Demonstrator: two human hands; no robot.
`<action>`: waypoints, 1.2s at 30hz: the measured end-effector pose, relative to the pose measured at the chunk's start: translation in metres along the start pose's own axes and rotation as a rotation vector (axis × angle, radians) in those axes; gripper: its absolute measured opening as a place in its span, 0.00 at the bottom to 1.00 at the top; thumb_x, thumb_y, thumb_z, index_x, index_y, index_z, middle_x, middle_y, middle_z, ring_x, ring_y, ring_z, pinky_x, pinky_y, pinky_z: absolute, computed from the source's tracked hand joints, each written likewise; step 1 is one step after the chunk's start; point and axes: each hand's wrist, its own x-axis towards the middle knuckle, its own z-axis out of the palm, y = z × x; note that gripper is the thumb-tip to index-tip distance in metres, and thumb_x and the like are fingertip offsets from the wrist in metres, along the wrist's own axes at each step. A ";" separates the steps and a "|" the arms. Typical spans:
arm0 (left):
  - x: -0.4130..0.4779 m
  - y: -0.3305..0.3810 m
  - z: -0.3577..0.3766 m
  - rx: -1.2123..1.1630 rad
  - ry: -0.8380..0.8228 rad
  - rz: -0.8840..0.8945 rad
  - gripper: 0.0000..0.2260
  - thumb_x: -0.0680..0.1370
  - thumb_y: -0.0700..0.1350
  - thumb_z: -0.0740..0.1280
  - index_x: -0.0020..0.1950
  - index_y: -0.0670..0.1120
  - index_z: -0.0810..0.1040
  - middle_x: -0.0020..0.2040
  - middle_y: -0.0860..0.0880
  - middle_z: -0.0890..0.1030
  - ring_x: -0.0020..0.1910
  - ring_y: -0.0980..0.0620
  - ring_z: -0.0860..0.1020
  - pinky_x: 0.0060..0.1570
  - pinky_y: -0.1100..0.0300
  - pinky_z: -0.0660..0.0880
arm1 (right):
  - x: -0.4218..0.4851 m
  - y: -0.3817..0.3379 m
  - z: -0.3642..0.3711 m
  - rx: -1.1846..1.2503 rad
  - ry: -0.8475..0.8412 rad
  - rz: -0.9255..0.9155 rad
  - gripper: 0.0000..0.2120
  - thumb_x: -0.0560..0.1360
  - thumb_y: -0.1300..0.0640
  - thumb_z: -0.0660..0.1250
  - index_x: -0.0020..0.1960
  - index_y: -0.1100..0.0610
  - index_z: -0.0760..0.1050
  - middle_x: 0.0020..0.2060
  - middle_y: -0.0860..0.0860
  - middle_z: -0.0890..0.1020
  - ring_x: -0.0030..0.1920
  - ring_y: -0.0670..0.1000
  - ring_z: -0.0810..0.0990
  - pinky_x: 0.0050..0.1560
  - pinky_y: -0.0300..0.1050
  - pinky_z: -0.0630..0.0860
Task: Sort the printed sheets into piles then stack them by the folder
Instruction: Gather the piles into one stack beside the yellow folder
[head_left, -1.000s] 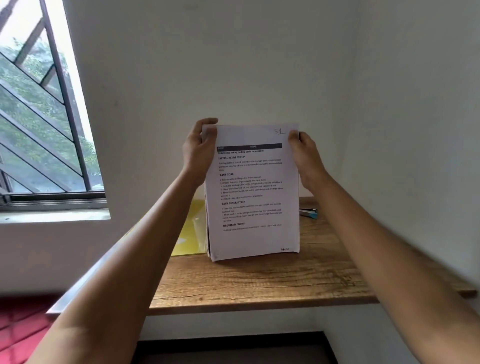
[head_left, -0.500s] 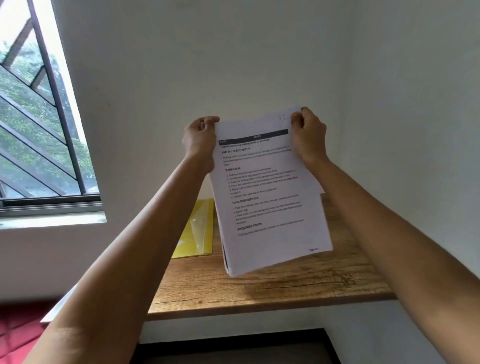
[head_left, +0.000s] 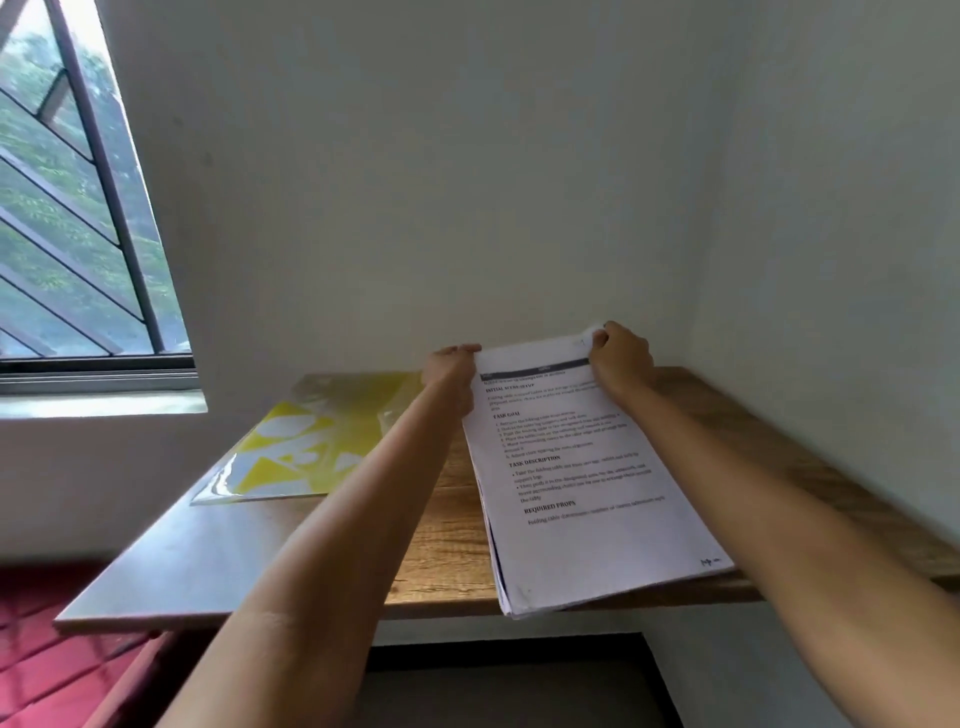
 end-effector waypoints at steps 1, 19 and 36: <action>0.000 -0.007 -0.002 0.012 -0.007 0.006 0.07 0.79 0.44 0.65 0.43 0.49 0.81 0.52 0.45 0.82 0.49 0.43 0.82 0.49 0.49 0.81 | 0.000 0.004 0.007 -0.001 -0.004 0.004 0.12 0.81 0.57 0.50 0.46 0.58 0.70 0.43 0.55 0.75 0.41 0.53 0.72 0.40 0.44 0.65; 0.028 -0.075 -0.004 0.646 0.021 0.523 0.09 0.80 0.37 0.57 0.56 0.34 0.72 0.57 0.36 0.74 0.57 0.39 0.73 0.52 0.56 0.67 | -0.006 0.045 0.094 -0.093 -0.042 0.200 0.13 0.82 0.55 0.53 0.58 0.60 0.72 0.54 0.59 0.79 0.52 0.59 0.79 0.47 0.50 0.74; -0.036 -0.095 -0.012 1.368 -0.381 0.410 0.27 0.82 0.51 0.46 0.78 0.39 0.50 0.79 0.40 0.50 0.78 0.45 0.48 0.75 0.49 0.42 | -0.036 0.026 0.064 -0.233 -0.372 -0.188 0.15 0.80 0.58 0.54 0.58 0.66 0.72 0.59 0.61 0.75 0.59 0.60 0.74 0.55 0.48 0.69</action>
